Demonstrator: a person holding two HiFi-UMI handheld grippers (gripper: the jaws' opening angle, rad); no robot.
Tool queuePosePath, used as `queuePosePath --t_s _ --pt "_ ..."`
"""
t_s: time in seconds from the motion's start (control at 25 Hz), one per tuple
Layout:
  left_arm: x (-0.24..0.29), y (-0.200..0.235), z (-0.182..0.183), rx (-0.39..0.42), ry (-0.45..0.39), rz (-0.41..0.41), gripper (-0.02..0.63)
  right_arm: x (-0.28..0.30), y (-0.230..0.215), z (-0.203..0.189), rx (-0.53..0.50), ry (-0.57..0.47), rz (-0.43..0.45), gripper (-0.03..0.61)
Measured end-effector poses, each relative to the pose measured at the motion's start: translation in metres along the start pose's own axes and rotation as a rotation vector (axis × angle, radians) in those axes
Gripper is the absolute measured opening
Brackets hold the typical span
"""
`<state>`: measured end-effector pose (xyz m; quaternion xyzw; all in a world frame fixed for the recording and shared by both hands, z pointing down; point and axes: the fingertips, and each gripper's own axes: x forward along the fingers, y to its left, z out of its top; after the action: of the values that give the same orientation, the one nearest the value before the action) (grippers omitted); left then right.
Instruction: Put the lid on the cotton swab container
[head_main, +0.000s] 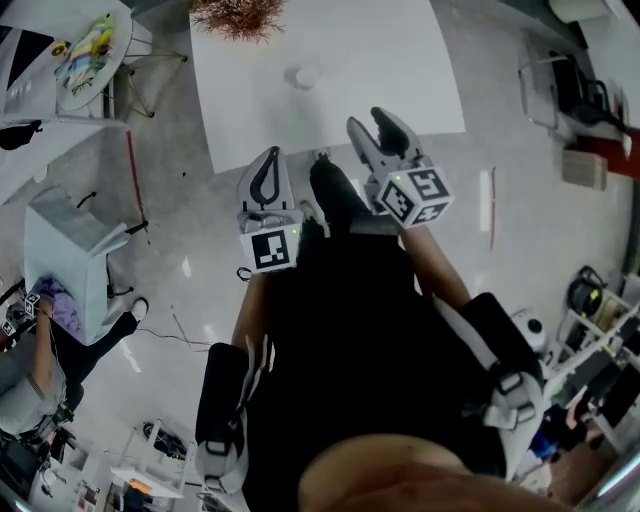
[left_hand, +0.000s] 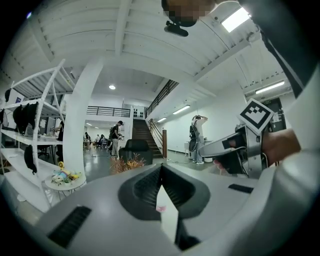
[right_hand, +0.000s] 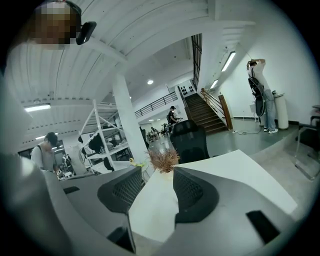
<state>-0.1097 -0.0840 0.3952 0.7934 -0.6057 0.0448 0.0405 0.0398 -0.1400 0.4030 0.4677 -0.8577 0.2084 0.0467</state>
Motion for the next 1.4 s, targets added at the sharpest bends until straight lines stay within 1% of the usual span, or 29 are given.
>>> queuePosePath --t_s 0.16,0.32,0.44,0.52,0.68,0.76,0.88,0.96,1.08,1.16,1.32,1.4 --pt "0.047 0.005 -0.026 -0.001 0.061 -0.027 0.003 0.043 -0.026 -0.005 0.025 0.055 0.012 0.192" --pt "0.097 0.008 -0.06 0.028 0.103 -0.049 0.005 0.086 -0.054 -0.017 0.034 0.124 0.019 0.192" --pt "0.129 0.009 -0.088 -0.009 0.159 -0.057 0.015 0.112 -0.075 -0.029 0.049 0.176 0.015 0.192" --pt "0.148 0.01 -0.109 -0.01 0.201 -0.069 0.066 0.128 -0.086 -0.037 0.054 0.209 0.017 0.192" --pt "0.179 0.01 -0.157 0.051 0.306 -0.093 0.163 0.154 -0.105 -0.057 0.07 0.284 0.023 0.192" --pt "0.193 0.009 -0.182 0.066 0.358 -0.107 0.21 0.164 -0.114 -0.068 0.085 0.314 0.019 0.192" --pt "0.21 0.005 -0.219 0.066 0.421 -0.13 0.247 0.176 -0.126 -0.084 0.09 0.357 0.01 0.192" --pt "0.22 0.003 -0.237 0.094 0.456 -0.147 0.258 0.183 -0.133 -0.096 0.105 0.392 0.007 0.192" --pt "0.234 0.001 -0.255 0.142 0.489 -0.176 0.264 0.193 -0.144 -0.111 0.169 0.435 0.005 0.192" --pt "0.241 -0.001 -0.262 0.155 0.497 -0.186 0.264 0.198 -0.151 -0.122 0.215 0.458 0.001 0.192" --pt "0.252 -0.003 -0.273 0.189 0.523 -0.193 0.264 0.204 -0.162 -0.142 0.258 0.503 -0.012 0.192" --pt "0.255 -0.005 -0.278 0.19 0.531 -0.195 0.264 0.207 -0.163 -0.15 0.277 0.522 -0.011 0.192"
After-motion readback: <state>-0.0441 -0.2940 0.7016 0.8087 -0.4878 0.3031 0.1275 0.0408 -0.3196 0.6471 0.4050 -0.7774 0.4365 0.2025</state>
